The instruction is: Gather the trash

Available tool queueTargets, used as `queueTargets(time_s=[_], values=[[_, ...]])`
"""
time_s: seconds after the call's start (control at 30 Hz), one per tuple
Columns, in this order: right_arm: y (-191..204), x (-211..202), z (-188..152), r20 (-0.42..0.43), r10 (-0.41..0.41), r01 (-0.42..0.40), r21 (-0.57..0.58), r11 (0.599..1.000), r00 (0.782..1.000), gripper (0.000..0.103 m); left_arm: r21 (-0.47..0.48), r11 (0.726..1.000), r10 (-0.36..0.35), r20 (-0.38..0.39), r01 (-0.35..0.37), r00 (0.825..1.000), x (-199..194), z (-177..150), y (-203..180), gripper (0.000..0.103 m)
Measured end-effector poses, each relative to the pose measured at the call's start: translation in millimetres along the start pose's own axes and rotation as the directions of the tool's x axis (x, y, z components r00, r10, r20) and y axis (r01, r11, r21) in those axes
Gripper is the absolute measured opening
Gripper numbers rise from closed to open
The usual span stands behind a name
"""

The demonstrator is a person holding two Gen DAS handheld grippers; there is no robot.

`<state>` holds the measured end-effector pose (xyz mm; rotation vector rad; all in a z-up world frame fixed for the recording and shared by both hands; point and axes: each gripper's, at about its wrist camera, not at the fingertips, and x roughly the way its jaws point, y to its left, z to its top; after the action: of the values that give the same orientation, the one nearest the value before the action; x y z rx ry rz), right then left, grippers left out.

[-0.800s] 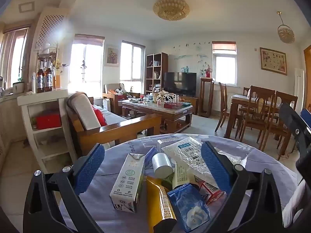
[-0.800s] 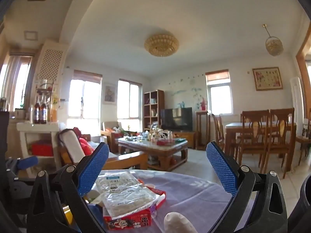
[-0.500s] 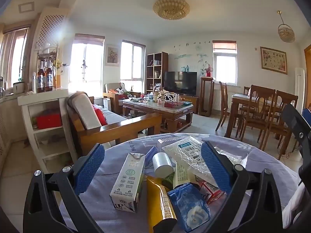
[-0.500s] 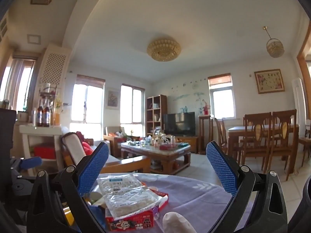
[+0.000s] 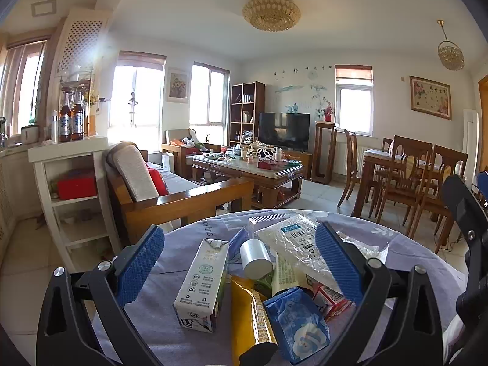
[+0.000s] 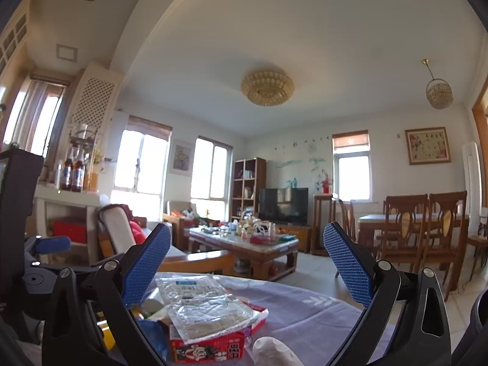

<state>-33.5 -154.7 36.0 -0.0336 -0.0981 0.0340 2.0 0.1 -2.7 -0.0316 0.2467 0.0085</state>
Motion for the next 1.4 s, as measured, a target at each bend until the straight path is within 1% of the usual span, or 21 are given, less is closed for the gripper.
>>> queueTargets(time_s=[0.07,0.2,0.33,0.7,0.77,0.93,1.07,1.3,1.4], values=[[1,7,2,-0.024,-0.019,0.020,0.019,1.000,1.000,0.099,0.000,1.000,0.003,0.002,-0.003,1.000,0,0,-1,0.098],[-13,19,5,-0.088,-0.050,0.058,0.086,0.995,0.995,0.099,-0.006,1.000,0.003,0.003,-0.003,1.000,-2,3,4,0.098],[-23,27,1,-0.115,-0.059,0.071,0.104,0.992,0.992,0.099,-0.006,1.000,0.000,0.001,0.000,1.000,-2,3,4,0.098],[-14,44,-1,-0.141,-0.044,0.058,0.095,0.994,0.989,0.099,-0.008,1.000,-0.003,-0.002,0.003,1.000,-1,3,4,0.098],[-13,43,-7,-0.141,-0.042,0.056,0.096,0.994,0.989,0.099,-0.009,1.000,-0.002,-0.002,0.002,1.000,-1,3,4,0.098],[-9,45,-7,-0.140,-0.024,0.037,0.092,0.995,0.990,0.099,-0.009,1.000,-0.002,-0.007,0.002,1.000,0,3,4,0.098],[-8,45,-8,-0.138,-0.023,0.036,0.095,0.995,0.990,0.099,-0.009,1.000,-0.001,-0.013,0.000,1.000,1,2,5,0.098],[-6,45,-9,-0.138,-0.019,0.034,0.103,0.994,0.990,0.099,0.011,1.000,-0.028,-0.028,0.028,0.999,1,1,0,0.098],[-7,45,-10,-0.139,-0.021,0.036,0.106,0.994,0.990,0.099,0.015,0.999,-0.028,-0.027,0.029,0.999,0,3,0,0.098]])
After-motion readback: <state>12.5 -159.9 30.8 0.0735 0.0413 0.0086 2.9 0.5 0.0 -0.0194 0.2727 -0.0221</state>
